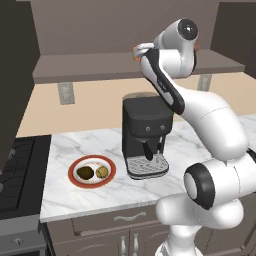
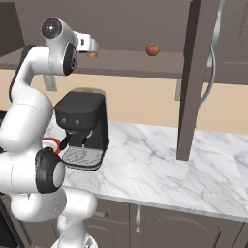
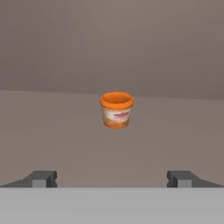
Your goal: Pick the avocado and bread from the counter and place them on the plate. Then pick the jam from the cabinet and place it next to the plate. Lastly close the cabinet door.
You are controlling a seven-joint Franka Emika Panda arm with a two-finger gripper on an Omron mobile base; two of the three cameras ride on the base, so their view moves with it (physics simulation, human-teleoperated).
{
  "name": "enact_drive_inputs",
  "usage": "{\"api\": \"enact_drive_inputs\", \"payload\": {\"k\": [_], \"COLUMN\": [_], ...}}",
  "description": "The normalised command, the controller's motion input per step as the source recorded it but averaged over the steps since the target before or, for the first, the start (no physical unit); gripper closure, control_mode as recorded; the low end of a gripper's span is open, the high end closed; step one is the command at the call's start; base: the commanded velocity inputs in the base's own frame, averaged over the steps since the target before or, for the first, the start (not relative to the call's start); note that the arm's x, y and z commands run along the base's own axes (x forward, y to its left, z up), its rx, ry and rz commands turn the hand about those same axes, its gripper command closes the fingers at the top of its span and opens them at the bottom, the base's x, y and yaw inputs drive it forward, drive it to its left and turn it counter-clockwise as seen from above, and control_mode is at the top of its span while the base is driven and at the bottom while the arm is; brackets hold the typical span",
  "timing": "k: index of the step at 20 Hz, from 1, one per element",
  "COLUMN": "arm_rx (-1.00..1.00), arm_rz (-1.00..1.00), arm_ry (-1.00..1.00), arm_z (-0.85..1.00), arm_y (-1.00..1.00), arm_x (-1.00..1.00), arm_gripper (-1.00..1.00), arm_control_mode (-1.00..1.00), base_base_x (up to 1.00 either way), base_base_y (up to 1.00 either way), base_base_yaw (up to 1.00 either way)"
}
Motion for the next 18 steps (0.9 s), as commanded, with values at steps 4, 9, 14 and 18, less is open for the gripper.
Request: {"api": "enact_drive_inputs", "payload": {"k": [4,9,14,18], "arm_rx": [0.0,0.0,0.0,0.0], "arm_rz": [0.0,0.0,0.0,0.0], "arm_ry": [0.0,0.0,0.0,0.0], "arm_z": [-0.05,-0.03,0.0,-0.01], "arm_y": [0.0,0.0,0.01,0.0], "arm_x": [0.26,0.24,0.25,0.24], "arm_gripper": [-1.0,-1.0,-1.0,-1.0], "arm_control_mode": [-1.0,-1.0,-1.0,-1.0], "base_base_x": [0.0,0.0,0.0,0.0], "base_base_y": [0.0,0.0,0.0,0.0], "base_base_yaw": [0.0,0.0,0.0,0.0]}}
